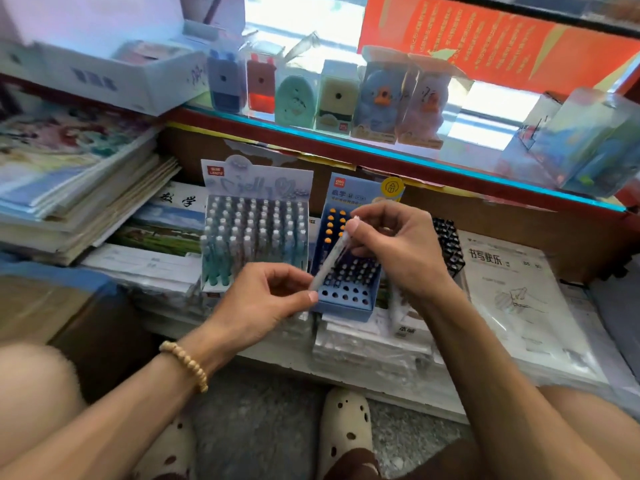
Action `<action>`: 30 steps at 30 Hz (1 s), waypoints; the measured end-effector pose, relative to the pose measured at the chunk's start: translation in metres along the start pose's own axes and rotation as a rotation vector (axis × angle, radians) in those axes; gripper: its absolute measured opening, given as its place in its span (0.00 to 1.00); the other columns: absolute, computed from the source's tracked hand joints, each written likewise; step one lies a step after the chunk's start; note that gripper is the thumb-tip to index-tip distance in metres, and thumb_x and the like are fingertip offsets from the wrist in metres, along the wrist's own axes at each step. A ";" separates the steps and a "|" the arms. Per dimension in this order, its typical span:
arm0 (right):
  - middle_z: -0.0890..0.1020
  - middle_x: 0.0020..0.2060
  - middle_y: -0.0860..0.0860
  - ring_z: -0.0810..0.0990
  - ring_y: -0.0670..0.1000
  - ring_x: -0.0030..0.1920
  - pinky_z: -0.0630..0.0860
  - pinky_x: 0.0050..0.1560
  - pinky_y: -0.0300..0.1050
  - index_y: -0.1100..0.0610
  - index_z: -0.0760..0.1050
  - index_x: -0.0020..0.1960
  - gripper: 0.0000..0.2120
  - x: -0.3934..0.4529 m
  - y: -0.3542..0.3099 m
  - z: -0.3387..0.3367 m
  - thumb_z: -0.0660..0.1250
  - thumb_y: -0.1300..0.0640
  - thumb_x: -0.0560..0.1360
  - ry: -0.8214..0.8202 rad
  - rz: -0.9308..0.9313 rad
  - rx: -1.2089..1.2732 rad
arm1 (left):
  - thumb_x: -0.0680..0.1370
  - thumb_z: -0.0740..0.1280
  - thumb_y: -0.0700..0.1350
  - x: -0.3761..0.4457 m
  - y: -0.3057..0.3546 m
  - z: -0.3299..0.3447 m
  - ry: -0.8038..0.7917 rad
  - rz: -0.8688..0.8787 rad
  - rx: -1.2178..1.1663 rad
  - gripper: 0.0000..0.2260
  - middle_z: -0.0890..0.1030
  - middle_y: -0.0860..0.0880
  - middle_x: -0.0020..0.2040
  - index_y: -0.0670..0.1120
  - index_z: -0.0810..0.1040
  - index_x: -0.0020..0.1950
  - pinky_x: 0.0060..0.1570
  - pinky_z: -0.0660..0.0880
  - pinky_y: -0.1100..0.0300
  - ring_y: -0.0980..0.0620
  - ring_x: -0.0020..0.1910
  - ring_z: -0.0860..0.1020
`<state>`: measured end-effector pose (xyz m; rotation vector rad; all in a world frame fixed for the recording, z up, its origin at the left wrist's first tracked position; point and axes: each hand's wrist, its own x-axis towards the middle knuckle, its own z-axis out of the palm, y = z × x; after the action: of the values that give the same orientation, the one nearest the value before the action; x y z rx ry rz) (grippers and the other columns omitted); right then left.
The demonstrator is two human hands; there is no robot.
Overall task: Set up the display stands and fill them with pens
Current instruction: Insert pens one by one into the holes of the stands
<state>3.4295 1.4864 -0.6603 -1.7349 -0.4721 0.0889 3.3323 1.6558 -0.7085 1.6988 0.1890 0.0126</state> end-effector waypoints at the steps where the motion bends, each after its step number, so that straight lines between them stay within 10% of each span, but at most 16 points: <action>1: 0.84 0.39 0.55 0.85 0.49 0.38 0.81 0.39 0.39 0.61 0.81 0.48 0.04 0.001 -0.001 0.006 0.73 0.64 0.74 -0.006 -0.007 0.005 | 0.73 0.74 0.39 -0.003 -0.001 -0.004 0.000 0.006 0.032 0.05 0.86 0.52 0.40 0.47 0.84 0.47 0.39 0.77 0.67 0.59 0.39 0.82; 9: 0.84 0.38 0.53 0.85 0.49 0.39 0.83 0.45 0.45 0.58 0.79 0.54 0.12 0.002 -0.004 0.037 0.75 0.65 0.72 -0.170 -0.139 -0.200 | 0.74 0.74 0.43 -0.013 -0.018 -0.026 0.062 -0.034 0.209 0.04 0.84 0.53 0.40 0.51 0.83 0.47 0.43 0.77 0.63 0.59 0.40 0.82; 17: 0.82 0.37 0.46 0.83 0.44 0.40 0.83 0.46 0.45 0.50 0.78 0.52 0.11 0.021 0.006 0.063 0.74 0.61 0.74 0.029 -0.216 -0.381 | 0.77 0.71 0.51 -0.025 -0.028 -0.043 0.097 -0.058 0.553 0.03 0.81 0.58 0.44 0.54 0.81 0.48 0.43 0.73 0.69 0.63 0.44 0.78; 30: 0.83 0.42 0.47 0.80 0.43 0.42 0.72 0.46 0.24 0.56 0.80 0.56 0.10 0.027 0.023 0.112 0.72 0.60 0.76 0.014 -0.357 -0.566 | 0.76 0.69 0.57 -0.037 -0.026 -0.054 0.140 -0.063 0.789 0.07 0.81 0.58 0.43 0.55 0.79 0.48 0.43 0.76 0.61 0.58 0.43 0.79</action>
<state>3.4249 1.5966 -0.7017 -2.1650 -0.8478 -0.3426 3.2866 1.7071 -0.7226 2.4795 0.3876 0.0111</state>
